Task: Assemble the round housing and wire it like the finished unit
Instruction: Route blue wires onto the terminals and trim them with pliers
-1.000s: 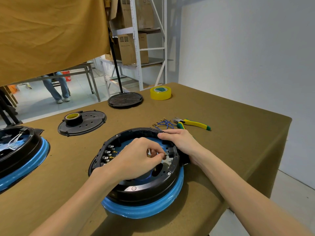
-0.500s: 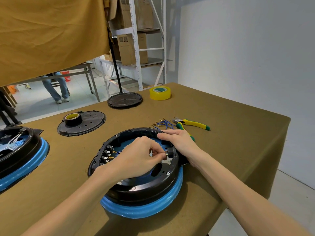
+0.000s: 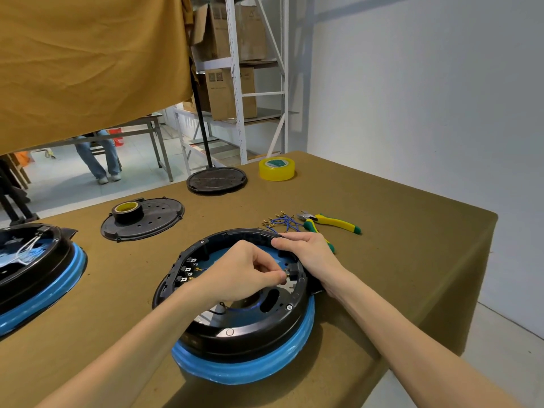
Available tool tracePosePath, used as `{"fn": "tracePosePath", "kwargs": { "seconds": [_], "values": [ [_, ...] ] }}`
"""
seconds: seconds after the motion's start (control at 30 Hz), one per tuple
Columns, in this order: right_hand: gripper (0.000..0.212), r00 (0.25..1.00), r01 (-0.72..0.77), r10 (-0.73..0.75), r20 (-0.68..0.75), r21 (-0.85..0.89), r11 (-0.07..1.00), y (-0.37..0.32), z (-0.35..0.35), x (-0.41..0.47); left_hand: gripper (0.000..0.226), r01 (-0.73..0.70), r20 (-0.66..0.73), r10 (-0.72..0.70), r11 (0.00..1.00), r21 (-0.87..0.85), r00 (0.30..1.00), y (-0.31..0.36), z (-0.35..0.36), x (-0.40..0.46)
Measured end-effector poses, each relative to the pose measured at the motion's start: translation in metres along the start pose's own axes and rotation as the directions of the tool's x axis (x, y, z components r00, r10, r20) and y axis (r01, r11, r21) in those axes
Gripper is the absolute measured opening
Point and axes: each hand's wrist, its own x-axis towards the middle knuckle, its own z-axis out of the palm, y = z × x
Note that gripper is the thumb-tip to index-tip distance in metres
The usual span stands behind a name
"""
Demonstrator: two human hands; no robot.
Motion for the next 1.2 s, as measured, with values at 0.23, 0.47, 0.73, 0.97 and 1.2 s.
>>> {"fn": "tracePosePath", "kwargs": {
  "seconds": [0.23, 0.47, 0.73, 0.97, 1.2],
  "values": [
    [0.016, 0.999, 0.036, -0.036, 0.010, -0.052, 0.998, -0.004, -0.002, -0.002, 0.023, -0.007, -0.028, 0.008, 0.999, 0.032, 1.000, 0.002, 0.002, -0.005],
    [0.023, 0.976, 0.212, -0.215, 0.029, -0.332, 0.919, -0.018, -0.019, 0.010, 0.018, -0.061, -0.426, 0.199, 0.947, 0.317, 0.882, -0.019, -0.037, -0.033],
    [0.018, 0.993, 0.096, -0.112, 0.031, -0.756, 0.648, -0.021, -0.003, 0.087, 0.044, 0.148, -0.393, -0.072, 0.975, 0.168, 0.917, -0.061, -0.058, -0.048],
    [0.008, 0.991, 0.107, -0.122, 0.058, -0.887, 0.450, -0.022, 0.011, 0.111, 0.041, 0.104, -0.413, -0.083, 0.994, 0.029, 0.907, -0.071, -0.057, -0.044],
    [0.026, 0.987, 0.117, -0.157, -0.023, -0.559, 0.821, -0.034, 0.003, 0.119, 0.041, 0.101, -0.437, -0.091, 0.995, -0.001, 0.895, -0.074, -0.055, -0.043]
  ]
}}
